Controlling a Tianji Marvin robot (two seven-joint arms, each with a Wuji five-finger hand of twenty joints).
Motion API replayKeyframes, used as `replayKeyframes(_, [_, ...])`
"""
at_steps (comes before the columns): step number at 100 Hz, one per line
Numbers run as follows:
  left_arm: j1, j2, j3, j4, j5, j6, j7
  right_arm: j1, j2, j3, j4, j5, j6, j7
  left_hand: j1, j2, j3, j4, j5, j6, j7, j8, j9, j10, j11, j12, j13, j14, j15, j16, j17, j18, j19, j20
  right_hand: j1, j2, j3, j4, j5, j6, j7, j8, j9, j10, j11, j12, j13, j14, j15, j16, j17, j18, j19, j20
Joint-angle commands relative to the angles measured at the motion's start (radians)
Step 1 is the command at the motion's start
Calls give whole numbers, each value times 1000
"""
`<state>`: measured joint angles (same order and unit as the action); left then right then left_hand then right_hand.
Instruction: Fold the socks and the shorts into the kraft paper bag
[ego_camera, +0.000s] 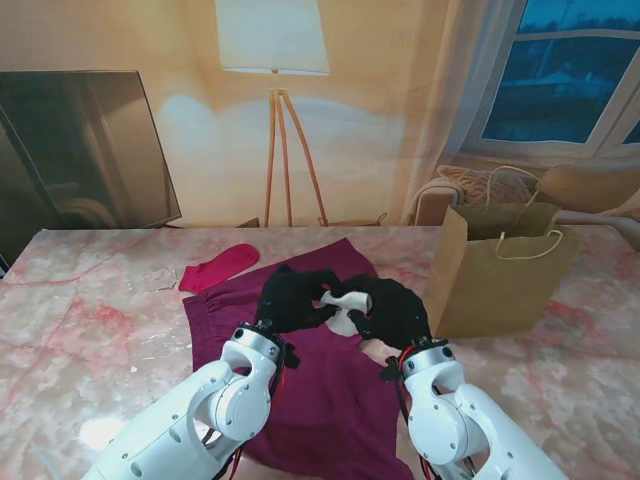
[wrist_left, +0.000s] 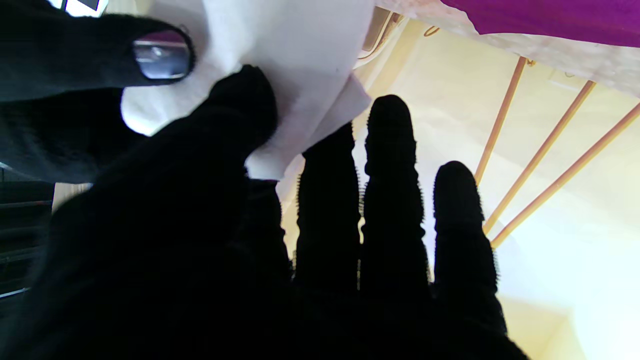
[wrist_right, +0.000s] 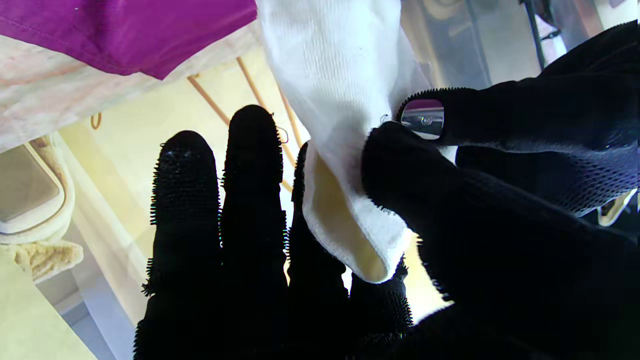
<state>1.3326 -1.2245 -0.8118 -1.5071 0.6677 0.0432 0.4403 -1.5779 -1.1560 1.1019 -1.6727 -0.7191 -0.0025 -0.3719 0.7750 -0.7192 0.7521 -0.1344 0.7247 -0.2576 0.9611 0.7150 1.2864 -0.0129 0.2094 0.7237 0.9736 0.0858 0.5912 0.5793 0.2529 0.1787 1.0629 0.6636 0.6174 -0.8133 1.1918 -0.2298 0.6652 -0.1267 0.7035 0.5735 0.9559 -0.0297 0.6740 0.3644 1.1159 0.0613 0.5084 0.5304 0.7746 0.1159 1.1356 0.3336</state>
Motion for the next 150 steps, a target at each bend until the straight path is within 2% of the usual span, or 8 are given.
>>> replayKeyframes(1, [6, 3, -3, -11, 1, -10, -5, 5, -12, -10, 1, -1, -3, -15, 12, 0, 37, -30, 0, -21, 2, 8, 36, -34, -23, 12, 20, -15, 11, 10, -10, 0, 2, -10, 53, -32, 27, -56, 68, -129, 127, -34, 82, -21, -1, 27, 77, 5, 57, 40, 56, 3, 79, 7])
replayKeyframes(15, [13, 3, -7, -10, -3, -25, -1, 21, -23, -21, 22, 8, -5, -62, 10, 10, 15, -36, -5, 2, -4, -4, 27, -23, -13, -2, 2, -6, -3, 9, -20, 5, -9, -7, 68, -49, 35, -56, 187, -212, 308, -116, 243, -17, 50, 3, 190, 20, 187, 71, 180, 29, 192, 11])
replayKeyframes(38, [32, 6, -27, -11, -2, -26, 7, 30, -31, -19, 27, -11, 24, -116, -77, 36, 3, -41, -36, 137, -155, -123, -163, 29, 121, -178, -98, 16, -78, 2, -58, -3, -63, 0, 59, -121, 41, -72, 288, -232, 336, -173, 346, 6, 16, -53, 199, 29, 353, 65, 285, 39, 267, -31])
replayKeyframes(46, [46, 11, -44, -21, -5, -22, -6, 26, -28, -8, 16, -24, 28, -114, -195, 96, 56, 24, -40, 228, -322, -189, -256, 55, 116, -285, -177, 22, -137, -20, -97, 8, -126, -18, 60, -129, 41, -74, 304, -240, 338, -185, 353, 2, 6, -47, 197, 28, 368, 59, 286, 39, 275, -37])
replayKeyframes(62, [89, 29, -96, -54, 1, -7, -54, 20, -23, 18, -12, -46, 35, -111, -226, 138, -42, 42, -135, 310, -632, -384, -494, 79, 16, -358, -345, 20, -284, -114, -172, 31, -257, -52, 63, -139, 39, -76, 328, -263, 342, -204, 361, -9, -17, -24, 195, 28, 361, 36, 282, 41, 268, -56])
replayKeyframes(89, [171, 60, -199, -106, 36, 15, -124, 31, -7, 108, -104, -86, 43, -39, -225, 175, -89, 54, -126, 294, -664, -401, -585, 83, -18, -393, -417, 7, -344, -162, -204, 24, -362, -89, 65, -132, 32, -75, 331, -273, 341, -213, 363, -18, -34, -10, 193, 29, 348, 25, 277, 40, 258, -68])
replayKeyframes(106, [222, 71, -265, -130, 47, 13, -146, 47, -2, 174, -158, -88, 49, -5, -220, 200, -121, 65, -116, 286, -665, -394, -623, 92, -41, -417, -440, 7, -361, -175, -214, -7, -443, -143, 61, -133, 15, -75, 353, -267, 345, -300, 375, -21, -61, -18, 194, 27, 328, 10, 275, 38, 250, -80])
replayKeyframes(150, [286, 78, -352, -138, 55, 6, -152, 144, 13, 319, -138, -129, 101, 64, -220, 215, -133, 70, -110, 285, -669, -392, -626, 91, -43, -425, -451, 1, -370, -184, -219, 3, -458, -169, 59, -119, 17, -72, 357, -306, 358, -296, 368, -41, -65, -14, 191, 22, 276, -7, 239, 47, 224, -86])
